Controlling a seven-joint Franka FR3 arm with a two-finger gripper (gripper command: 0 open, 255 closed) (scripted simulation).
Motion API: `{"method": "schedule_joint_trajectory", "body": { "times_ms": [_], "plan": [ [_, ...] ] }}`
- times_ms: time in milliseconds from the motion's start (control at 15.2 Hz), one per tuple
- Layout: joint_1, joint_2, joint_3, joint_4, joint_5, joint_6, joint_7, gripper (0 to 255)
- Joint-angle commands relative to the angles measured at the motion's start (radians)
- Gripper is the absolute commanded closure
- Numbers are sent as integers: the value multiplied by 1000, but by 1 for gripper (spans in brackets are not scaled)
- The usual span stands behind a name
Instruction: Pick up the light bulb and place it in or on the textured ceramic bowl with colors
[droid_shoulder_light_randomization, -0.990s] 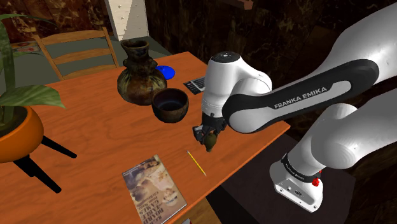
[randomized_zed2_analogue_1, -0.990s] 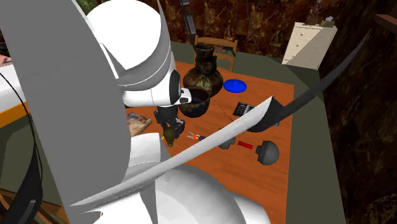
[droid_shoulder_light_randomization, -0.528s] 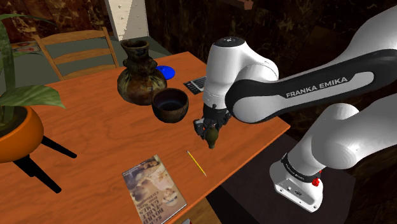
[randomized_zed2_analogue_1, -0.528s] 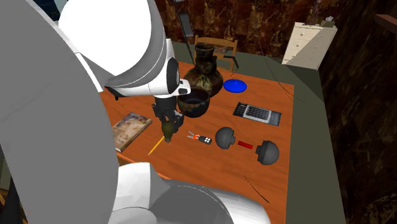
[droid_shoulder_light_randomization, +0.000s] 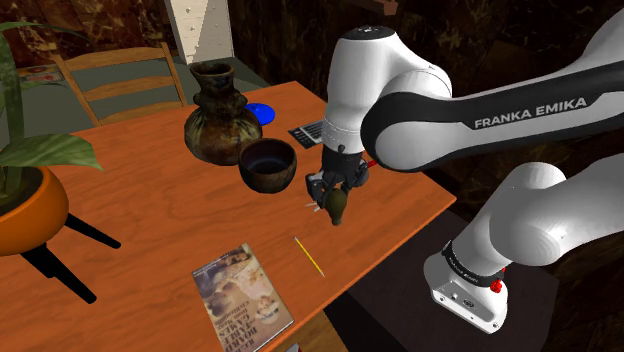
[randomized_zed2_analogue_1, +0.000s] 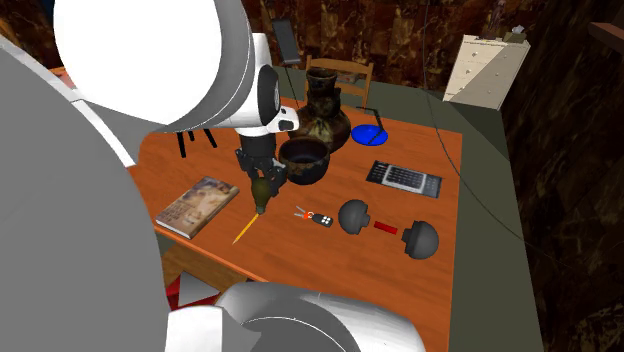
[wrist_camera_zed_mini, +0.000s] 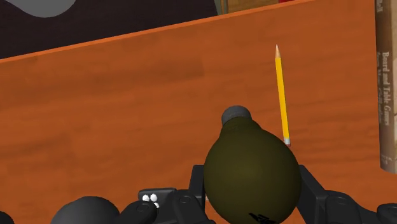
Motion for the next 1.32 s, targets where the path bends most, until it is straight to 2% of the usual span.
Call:
{"method": "schedule_joint_trajectory", "body": {
  "times_ms": [0, 990, 1254],
  "plan": [
    [-2, -10, -8, 20, -5, -30, -1, 255],
    [-8, -65, -58, 181, -33, -247, 2, 255],
    [-65, 87, -57, 300, -90, -218, -13, 255]
  ]
}}
